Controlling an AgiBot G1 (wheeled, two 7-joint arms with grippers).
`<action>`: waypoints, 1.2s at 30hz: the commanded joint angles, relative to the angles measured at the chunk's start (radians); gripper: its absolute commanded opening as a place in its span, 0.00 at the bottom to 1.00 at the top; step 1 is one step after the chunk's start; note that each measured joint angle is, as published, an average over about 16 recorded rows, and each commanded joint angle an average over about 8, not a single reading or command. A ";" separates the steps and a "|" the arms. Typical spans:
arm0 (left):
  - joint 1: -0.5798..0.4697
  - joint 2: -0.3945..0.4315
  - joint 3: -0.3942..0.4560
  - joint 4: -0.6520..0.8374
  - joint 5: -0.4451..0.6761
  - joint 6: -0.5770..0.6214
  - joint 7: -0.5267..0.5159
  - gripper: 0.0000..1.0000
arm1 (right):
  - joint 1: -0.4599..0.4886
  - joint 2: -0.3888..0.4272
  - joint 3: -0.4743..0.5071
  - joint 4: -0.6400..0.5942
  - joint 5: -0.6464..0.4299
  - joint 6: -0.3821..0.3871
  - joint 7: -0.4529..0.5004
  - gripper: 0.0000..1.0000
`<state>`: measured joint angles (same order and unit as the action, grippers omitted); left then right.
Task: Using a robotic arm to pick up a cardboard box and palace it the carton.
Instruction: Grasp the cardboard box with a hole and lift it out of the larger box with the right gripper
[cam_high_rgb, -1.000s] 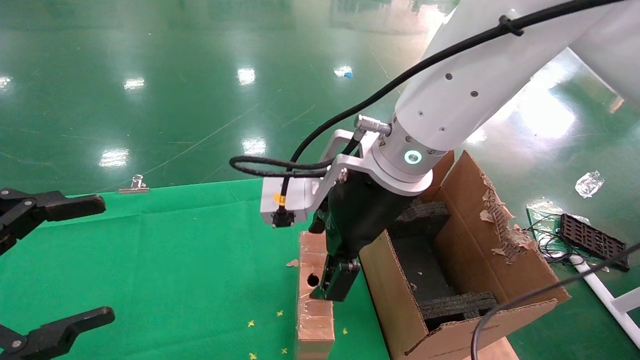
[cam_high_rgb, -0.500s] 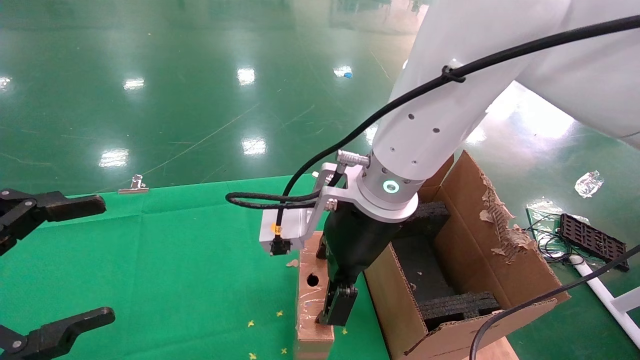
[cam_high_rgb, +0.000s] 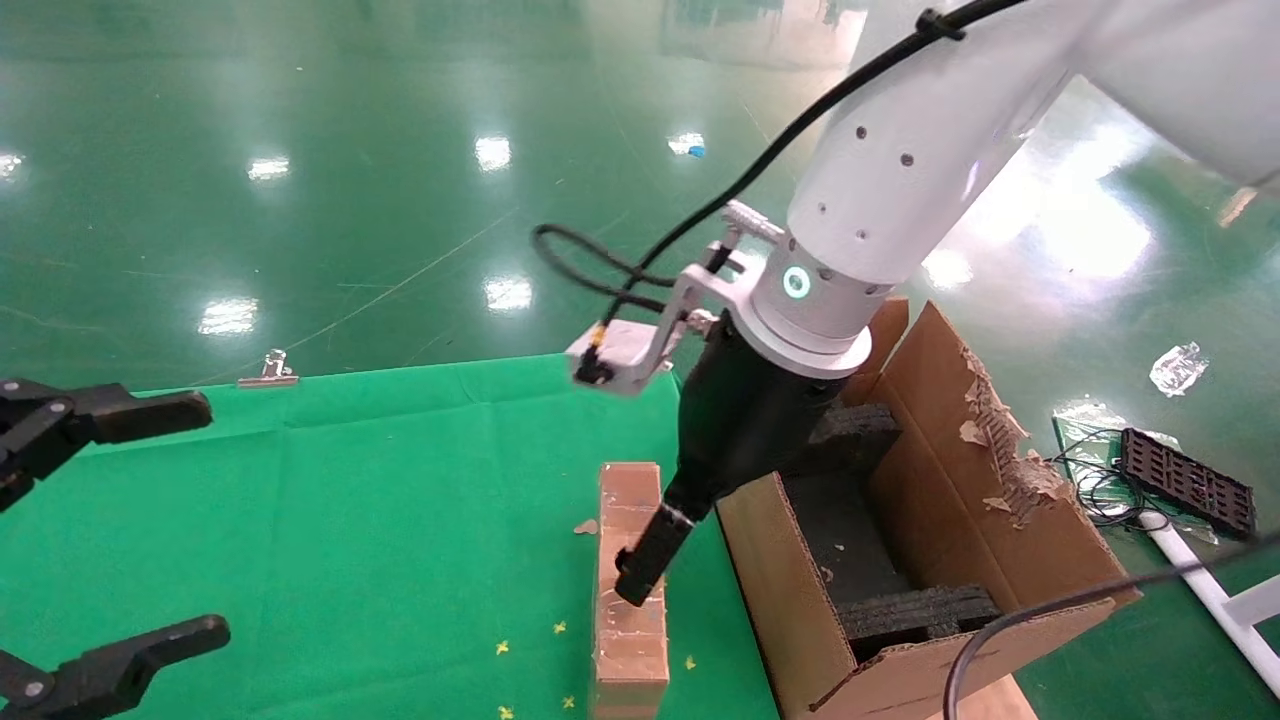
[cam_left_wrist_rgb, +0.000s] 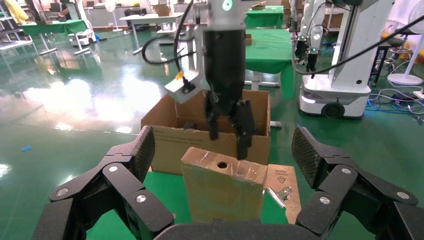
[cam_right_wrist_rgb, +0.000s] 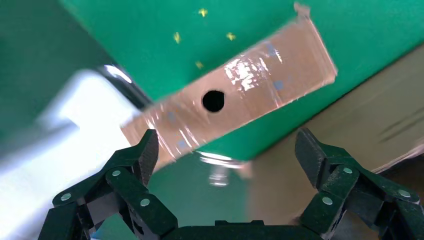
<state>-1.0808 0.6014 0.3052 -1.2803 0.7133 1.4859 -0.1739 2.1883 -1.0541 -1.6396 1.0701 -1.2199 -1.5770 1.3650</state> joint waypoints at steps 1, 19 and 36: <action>0.000 0.000 0.000 0.000 0.000 0.000 0.000 1.00 | -0.008 -0.010 -0.026 -0.080 0.047 -0.005 0.069 1.00; 0.000 0.000 0.001 0.000 -0.001 0.000 0.000 1.00 | -0.109 -0.110 -0.123 -0.341 0.170 0.006 0.058 0.90; 0.000 -0.001 0.002 0.000 -0.001 -0.001 0.001 0.02 | -0.108 -0.151 -0.198 -0.353 0.183 0.008 0.046 0.00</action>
<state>-1.0812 0.6007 0.3069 -1.2803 0.7121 1.4852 -0.1731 2.0799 -1.2048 -1.8363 0.7152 -1.0377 -1.5686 1.4106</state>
